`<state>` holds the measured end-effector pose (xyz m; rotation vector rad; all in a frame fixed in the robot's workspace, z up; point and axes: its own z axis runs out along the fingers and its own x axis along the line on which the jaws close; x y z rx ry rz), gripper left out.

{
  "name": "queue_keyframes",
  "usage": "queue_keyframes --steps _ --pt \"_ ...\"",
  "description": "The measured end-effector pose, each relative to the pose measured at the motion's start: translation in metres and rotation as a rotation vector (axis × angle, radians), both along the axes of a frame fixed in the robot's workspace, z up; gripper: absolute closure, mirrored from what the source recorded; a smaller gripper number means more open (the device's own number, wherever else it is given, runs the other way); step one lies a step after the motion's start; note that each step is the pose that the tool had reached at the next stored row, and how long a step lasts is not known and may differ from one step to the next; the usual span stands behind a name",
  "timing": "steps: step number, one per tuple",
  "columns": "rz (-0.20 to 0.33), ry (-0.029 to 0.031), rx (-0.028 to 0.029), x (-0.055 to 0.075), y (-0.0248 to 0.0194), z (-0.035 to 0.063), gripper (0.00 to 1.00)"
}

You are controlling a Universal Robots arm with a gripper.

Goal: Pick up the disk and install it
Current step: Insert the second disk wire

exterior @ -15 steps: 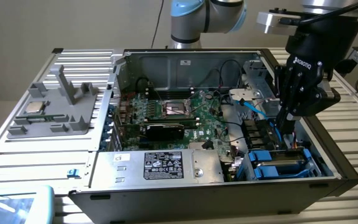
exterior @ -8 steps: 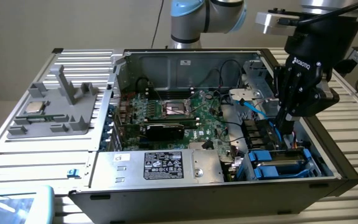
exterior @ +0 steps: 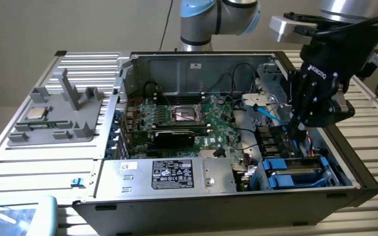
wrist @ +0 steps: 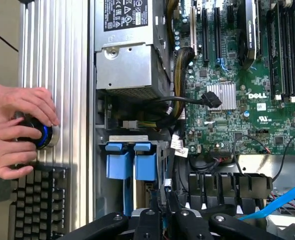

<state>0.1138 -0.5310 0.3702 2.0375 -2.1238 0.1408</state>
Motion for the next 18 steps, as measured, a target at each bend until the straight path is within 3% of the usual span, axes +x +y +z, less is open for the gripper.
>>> queue_keyframes --steps 3,6,11,16,18 --pt "0.0 0.0 0.012 0.0 -0.0089 -0.0003 0.84" --pt "0.0 -0.0002 0.0182 0.0 -0.0126 -0.0006 0.84" --pt "-0.001 -0.0003 0.0351 0.0 -0.0237 -0.0008 0.84" --pt "-0.001 -0.0003 0.068 0.0 -0.0367 -0.0017 0.84" --pt "-0.001 -0.0004 0.0778 0.0 -0.039 -0.0028 0.84"
